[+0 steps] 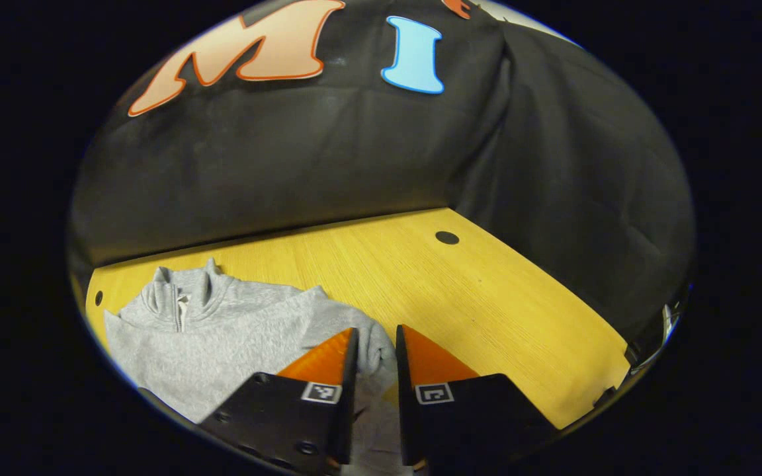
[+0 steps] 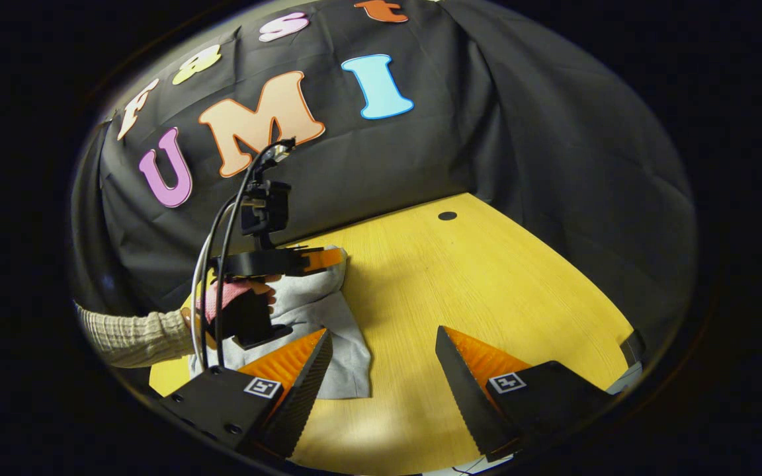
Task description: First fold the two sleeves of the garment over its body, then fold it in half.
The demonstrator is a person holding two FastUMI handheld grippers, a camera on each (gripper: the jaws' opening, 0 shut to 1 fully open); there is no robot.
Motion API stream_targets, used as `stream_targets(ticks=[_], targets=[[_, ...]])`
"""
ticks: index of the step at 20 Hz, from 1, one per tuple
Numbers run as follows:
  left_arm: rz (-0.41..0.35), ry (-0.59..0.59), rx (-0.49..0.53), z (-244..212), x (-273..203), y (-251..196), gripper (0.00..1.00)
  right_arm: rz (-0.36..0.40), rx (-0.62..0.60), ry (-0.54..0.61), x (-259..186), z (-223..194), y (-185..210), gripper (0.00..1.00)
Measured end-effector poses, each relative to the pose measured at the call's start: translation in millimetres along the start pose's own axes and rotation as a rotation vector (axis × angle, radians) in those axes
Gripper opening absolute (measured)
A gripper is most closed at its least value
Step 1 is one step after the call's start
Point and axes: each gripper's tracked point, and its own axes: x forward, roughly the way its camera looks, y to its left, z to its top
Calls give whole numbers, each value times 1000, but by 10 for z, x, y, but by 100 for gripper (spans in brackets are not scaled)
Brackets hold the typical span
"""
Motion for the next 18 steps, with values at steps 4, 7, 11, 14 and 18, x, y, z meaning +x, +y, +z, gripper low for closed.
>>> stream_targets(ticks=[4,7,11,14,18], targets=[[40,-71,-37,138,-128,15,96,29,-31,19,52,-62,20,94],[71,-96,-63,191,-371,128,96,51,-41,20,75,-66,86,94],[157,-143,-57,122,-1178,629,95,95,-70,60,170,-248,266,94],[238,-162,-118,-75,-1795,1110,95,128,-97,89,227,-372,423,94],[389,-110,-143,-644,-2668,1730,95,155,-134,137,322,-569,602,98]])
